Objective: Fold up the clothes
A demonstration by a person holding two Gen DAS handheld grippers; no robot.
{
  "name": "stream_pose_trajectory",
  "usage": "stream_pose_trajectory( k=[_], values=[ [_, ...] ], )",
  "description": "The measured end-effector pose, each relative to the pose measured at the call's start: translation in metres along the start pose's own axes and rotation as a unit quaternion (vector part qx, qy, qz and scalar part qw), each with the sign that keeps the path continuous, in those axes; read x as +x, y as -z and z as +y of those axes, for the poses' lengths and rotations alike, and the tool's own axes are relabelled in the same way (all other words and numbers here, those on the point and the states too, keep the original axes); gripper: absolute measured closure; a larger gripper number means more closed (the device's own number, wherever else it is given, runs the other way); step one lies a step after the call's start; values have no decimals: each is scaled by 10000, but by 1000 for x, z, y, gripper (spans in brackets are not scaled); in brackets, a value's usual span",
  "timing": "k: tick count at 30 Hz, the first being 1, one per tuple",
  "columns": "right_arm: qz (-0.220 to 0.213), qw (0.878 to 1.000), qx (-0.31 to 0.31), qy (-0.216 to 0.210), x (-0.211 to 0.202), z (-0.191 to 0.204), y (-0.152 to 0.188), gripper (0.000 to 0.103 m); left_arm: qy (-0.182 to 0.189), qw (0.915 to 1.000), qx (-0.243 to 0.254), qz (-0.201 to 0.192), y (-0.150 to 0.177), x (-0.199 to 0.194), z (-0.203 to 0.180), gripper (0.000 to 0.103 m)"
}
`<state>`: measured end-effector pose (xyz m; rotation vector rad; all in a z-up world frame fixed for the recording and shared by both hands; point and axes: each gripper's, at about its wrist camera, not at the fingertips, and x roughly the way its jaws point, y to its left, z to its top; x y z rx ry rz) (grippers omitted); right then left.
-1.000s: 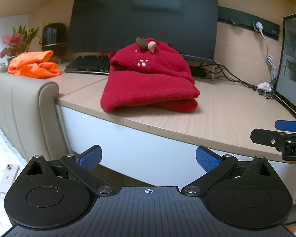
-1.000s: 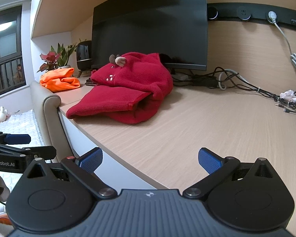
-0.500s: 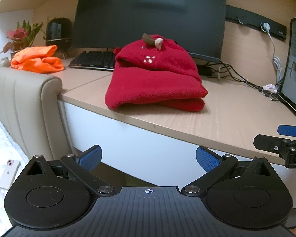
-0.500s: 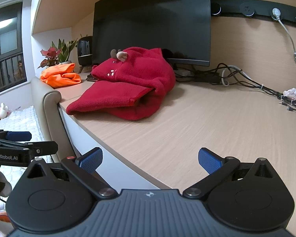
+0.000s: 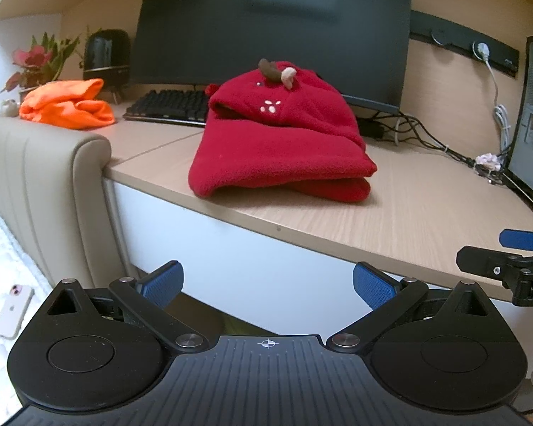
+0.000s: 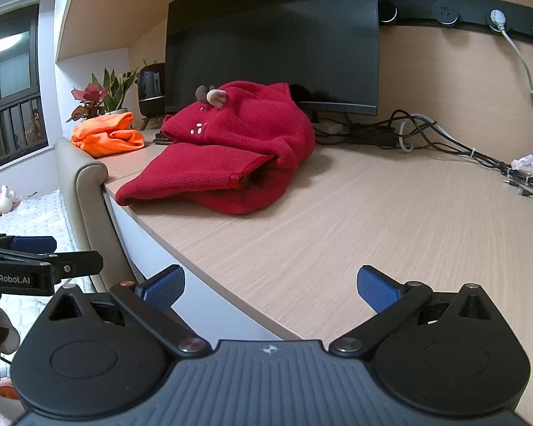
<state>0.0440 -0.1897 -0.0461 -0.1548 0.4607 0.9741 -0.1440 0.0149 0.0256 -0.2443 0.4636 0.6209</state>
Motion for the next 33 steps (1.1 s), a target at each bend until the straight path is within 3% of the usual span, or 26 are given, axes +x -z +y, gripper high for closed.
stream_pose_trajectory(
  k=[33],
  values=[
    [37,9999,95,82,7,-3,-3,0,92,9998,-108,116,-4,12,5,0]
  ],
)
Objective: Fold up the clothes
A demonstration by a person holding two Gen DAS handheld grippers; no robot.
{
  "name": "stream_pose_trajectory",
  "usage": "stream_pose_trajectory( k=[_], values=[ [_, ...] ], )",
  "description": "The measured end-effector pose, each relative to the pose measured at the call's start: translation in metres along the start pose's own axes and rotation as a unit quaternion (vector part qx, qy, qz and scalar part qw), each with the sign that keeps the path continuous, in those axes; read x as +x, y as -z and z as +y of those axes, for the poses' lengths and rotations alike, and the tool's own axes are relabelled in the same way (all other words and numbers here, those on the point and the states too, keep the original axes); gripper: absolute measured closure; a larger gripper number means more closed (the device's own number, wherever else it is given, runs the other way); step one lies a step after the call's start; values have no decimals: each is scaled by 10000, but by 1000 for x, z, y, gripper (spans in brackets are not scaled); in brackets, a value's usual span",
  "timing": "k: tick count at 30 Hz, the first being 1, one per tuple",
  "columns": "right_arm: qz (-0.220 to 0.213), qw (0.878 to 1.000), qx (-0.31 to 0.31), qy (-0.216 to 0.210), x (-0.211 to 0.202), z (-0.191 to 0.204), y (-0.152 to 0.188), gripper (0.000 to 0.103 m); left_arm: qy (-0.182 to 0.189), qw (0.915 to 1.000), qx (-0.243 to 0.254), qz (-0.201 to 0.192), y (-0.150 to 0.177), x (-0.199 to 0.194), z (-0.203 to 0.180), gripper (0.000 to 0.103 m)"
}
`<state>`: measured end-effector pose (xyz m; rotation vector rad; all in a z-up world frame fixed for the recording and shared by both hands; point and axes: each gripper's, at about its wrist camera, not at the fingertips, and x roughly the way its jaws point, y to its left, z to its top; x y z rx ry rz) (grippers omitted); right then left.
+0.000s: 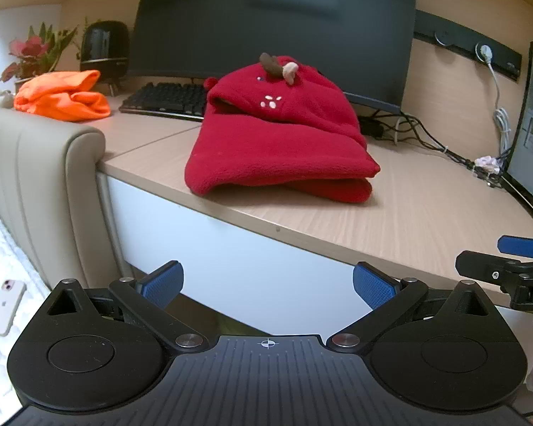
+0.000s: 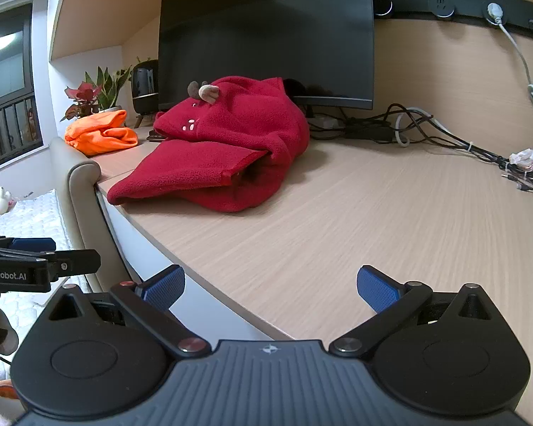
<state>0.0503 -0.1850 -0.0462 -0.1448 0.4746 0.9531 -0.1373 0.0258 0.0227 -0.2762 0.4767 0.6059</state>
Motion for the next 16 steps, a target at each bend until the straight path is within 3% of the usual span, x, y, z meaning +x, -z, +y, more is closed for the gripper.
stream_pose_trajectory(
  k=[11,16],
  values=[
    [22,9999,77,90,5,2,-3,0,40,10000,29,67,-6,9,6,0],
    [34,9998,116,178,9,3,-4,0,-31,9998,-119,-124,-7,11,15,0]
  ],
)
